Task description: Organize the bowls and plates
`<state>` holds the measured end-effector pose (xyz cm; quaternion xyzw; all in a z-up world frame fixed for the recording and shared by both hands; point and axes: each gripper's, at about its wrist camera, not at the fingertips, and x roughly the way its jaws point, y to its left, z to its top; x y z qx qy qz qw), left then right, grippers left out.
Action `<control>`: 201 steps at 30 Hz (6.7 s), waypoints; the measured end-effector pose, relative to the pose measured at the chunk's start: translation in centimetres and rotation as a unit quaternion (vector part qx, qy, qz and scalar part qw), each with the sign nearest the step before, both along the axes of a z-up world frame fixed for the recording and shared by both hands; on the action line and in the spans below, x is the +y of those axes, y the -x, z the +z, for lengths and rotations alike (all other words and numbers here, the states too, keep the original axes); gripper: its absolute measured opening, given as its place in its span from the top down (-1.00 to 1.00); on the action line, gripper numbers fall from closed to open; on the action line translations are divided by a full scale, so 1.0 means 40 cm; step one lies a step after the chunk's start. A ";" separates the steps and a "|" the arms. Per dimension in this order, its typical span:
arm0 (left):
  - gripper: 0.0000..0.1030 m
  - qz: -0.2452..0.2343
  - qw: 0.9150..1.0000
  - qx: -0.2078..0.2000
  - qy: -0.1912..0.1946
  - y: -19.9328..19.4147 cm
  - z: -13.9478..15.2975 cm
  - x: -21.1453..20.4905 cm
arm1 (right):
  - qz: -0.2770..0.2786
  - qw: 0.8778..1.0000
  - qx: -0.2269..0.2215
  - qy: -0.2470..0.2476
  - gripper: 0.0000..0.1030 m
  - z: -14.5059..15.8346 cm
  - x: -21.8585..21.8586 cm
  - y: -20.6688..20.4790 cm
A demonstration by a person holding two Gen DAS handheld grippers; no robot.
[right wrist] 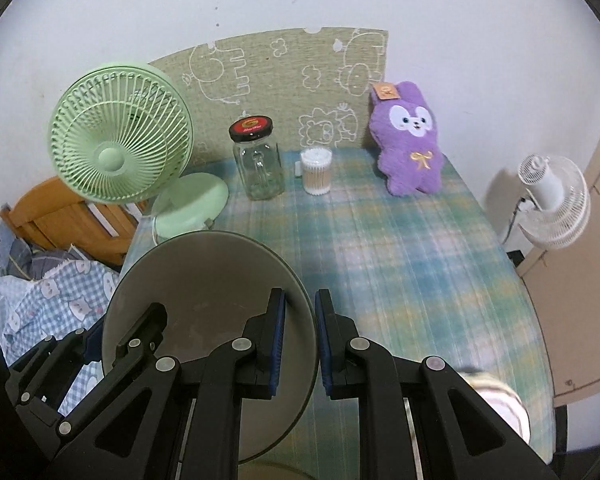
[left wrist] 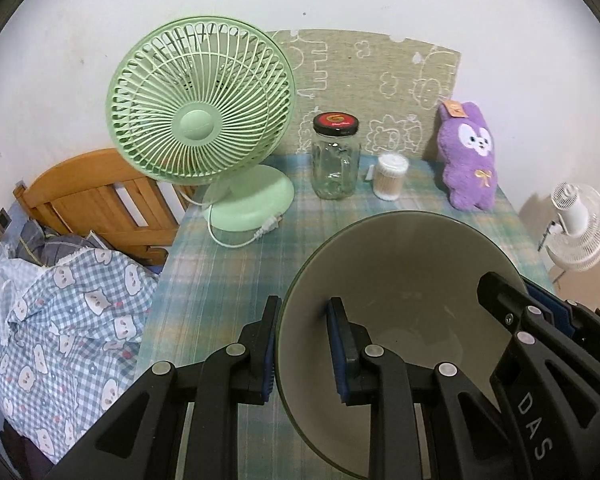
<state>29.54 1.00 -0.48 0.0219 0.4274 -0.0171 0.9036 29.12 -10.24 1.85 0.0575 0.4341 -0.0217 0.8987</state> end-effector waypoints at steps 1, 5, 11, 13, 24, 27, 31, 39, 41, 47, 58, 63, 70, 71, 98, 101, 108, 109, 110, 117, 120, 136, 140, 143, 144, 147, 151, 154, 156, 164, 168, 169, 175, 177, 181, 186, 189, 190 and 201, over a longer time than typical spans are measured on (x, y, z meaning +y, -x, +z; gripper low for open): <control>0.59 -0.003 1.000 0.000 0.000 0.014 0.000 0.002 | -0.003 1.000 0.001 0.001 0.64 0.000 0.001 0.022; 0.59 -0.021 1.000 0.002 -0.002 0.070 -0.006 0.007 | -0.014 1.000 0.004 0.005 0.64 -0.009 0.003 0.090; 0.59 -0.043 0.999 0.011 -0.002 0.152 -0.033 0.009 | -0.028 0.999 0.009 0.014 0.64 -0.033 0.009 0.190; 0.59 -0.050 0.999 0.014 -0.005 0.180 -0.045 0.007 | -0.032 0.999 0.013 0.013 0.64 -0.048 0.007 0.221; 0.59 -0.055 0.998 0.042 0.000 0.270 -0.123 0.002 | -0.040 0.998 0.037 0.014 0.64 -0.128 0.006 0.319; 0.59 -0.056 0.997 0.048 -0.002 0.286 -0.143 0.002 | -0.042 0.998 0.044 0.011 0.64 -0.147 0.005 0.331; 0.59 -0.055 0.996 0.064 0.001 0.299 -0.169 0.004 | -0.043 0.998 0.055 0.010 0.64 -0.176 0.004 0.345; 0.59 -0.053 0.995 0.079 -0.006 0.311 -0.202 0.003 | -0.043 0.996 0.072 0.004 0.64 -0.212 0.005 0.350; 0.60 -0.054 0.995 0.080 -0.006 0.309 -0.204 0.003 | -0.043 0.997 0.071 0.005 0.64 -0.214 0.006 0.348; 0.60 -0.054 0.995 0.085 -0.008 0.300 -0.213 0.001 | -0.042 0.996 0.075 0.005 0.64 -0.225 0.004 0.338; 0.59 -0.053 0.994 0.090 -0.009 0.286 -0.219 -0.003 | -0.037 0.996 0.083 0.009 0.64 -0.232 0.005 0.322; 0.39 -0.060 0.993 0.103 0.006 0.285 -0.220 0.002 | -0.032 0.995 0.093 0.008 0.62 -0.228 0.006 0.322; -0.36 -0.083 0.992 0.091 0.016 0.293 -0.192 0.000 | -0.033 0.996 0.079 -0.001 -0.37 -0.202 -0.006 0.329; -0.45 -0.082 0.993 0.085 0.019 0.294 -0.187 0.004 | -0.034 0.996 0.080 -0.005 -0.37 -0.201 -0.008 0.329; -0.36 -0.081 0.987 0.134 0.021 0.267 -0.279 0.013 | -0.019 0.988 0.149 -0.044 -0.14 -0.317 0.002 0.269; -0.32 -0.087 0.986 0.137 0.025 0.267 -0.282 0.007 | -0.018 0.987 0.152 -0.052 -0.01 -0.323 0.001 0.266; -0.26 -0.095 0.985 0.140 0.036 0.262 -0.282 0.005 | -0.019 0.985 0.156 -0.064 0.08 -0.326 0.000 0.257; -0.23 -0.097 0.984 0.141 0.040 0.262 -0.282 0.005 | -0.019 0.985 0.158 -0.065 0.09 -0.327 -0.001 0.256; -0.16 -0.101 0.983 0.143 0.047 0.261 -0.282 0.005 | -0.019 0.985 0.159 -0.066 0.10 -0.327 -0.002 0.256; -0.02 -0.104 0.981 0.151 0.058 0.263 -0.277 0.008 | -0.015 0.985 0.163 -0.062 0.15 -0.320 0.004 0.260; 0.02 -0.102 0.982 0.150 0.050 0.268 -0.272 0.005 | -0.023 0.984 0.167 -0.058 0.15 -0.320 0.005 0.262; 0.03 -0.118 0.985 0.116 0.052 0.321 -0.170 0.032 | -0.038 0.990 0.125 -0.055 0.16 -0.200 0.029 0.330; 0.03 -0.117 0.986 0.104 0.051 0.331 -0.142 0.021 | -0.038 0.991 0.112 -0.057 0.16 -0.168 0.019 0.347; 0.03 -0.115 0.988 0.095 0.049 0.338 -0.125 0.003 | -0.037 0.992 0.102 -0.059 0.16 -0.150 0.000 0.358; 0.03 -0.114 0.988 0.093 0.048 0.339 -0.121 -0.004 | -0.036 0.993 0.100 -0.059 0.16 -0.146 -0.006 0.359; 0.03 -0.110 0.989 0.086 0.047 0.346 -0.109 -0.029 | -0.031 0.993 0.094 -0.061 0.16 -0.136 -0.036 0.363; 0.03 -0.096 0.991 0.080 0.049 0.352 -0.090 -0.077 | -0.018 0.994 0.088 -0.057 0.17 -0.117 -0.089 0.362; 0.03 -0.090 0.992 0.075 0.051 0.354 -0.077 -0.117 | -0.011 0.995 0.085 -0.055 0.16 -0.105 -0.128 0.361; 0.03 -0.083 0.992 0.073 0.053 0.355 -0.070 -0.147 | -0.005 0.995 0.084 -0.053 0.16 -0.098 -0.159 0.358; 0.03 -0.069 0.993 0.075 0.057 0.348 -0.067 -0.265 | 0.008 0.995 0.086 -0.049 0.16 -0.098 -0.278 0.348; 0.03 -0.066 0.993 0.073 0.060 0.347 -0.069 -0.318 | 0.009 0.995 0.085 -0.045 0.18 -0.100 -0.332 0.343; 0.04 -0.062 0.994 0.068 0.057 0.346 -0.068 -0.334 | 0.013 0.995 0.082 -0.048 0.17 -0.099 -0.349 0.341; 0.07 -0.044 0.996 0.064 0.043 0.320 -0.115 -0.379 | 0.021 0.995 0.087 -0.038 0.34 -0.155 -0.389 0.308; 0.07 -0.044 0.996 0.073 0.028 0.314 -0.132 -0.392 | 0.026 0.993 0.101 -0.047 0.37 -0.174 -0.398 0.302; 0.08 -0.054 0.995 0.080 0.025 0.321 -0.146 -0.414 | 0.019 0.991 0.118 -0.062 0.37 -0.201 -0.429 0.291; 0.08 -0.063 0.995 0.079 0.016 0.312 -0.152 -0.430 | 0.023 0.990 0.124 -0.066 0.36 -0.215 -0.439 0.279; 0.08 -0.066 0.994 0.082 0.018 0.310 -0.160 -0.434 | 0.022 0.989 0.128 -0.066 0.32 -0.225 -0.445 0.276; 0.08 -0.068 0.994 0.085 0.020 0.311 -0.164 -0.435 | 0.020 0.989 0.132 -0.068 0.30 -0.231 -0.449 0.275; -0.11 -0.069 0.992 0.097 0.033 0.300 -0.191 -0.448 | 0.024 0.986 0.152 -0.065 0.21 -0.253 -0.460 0.259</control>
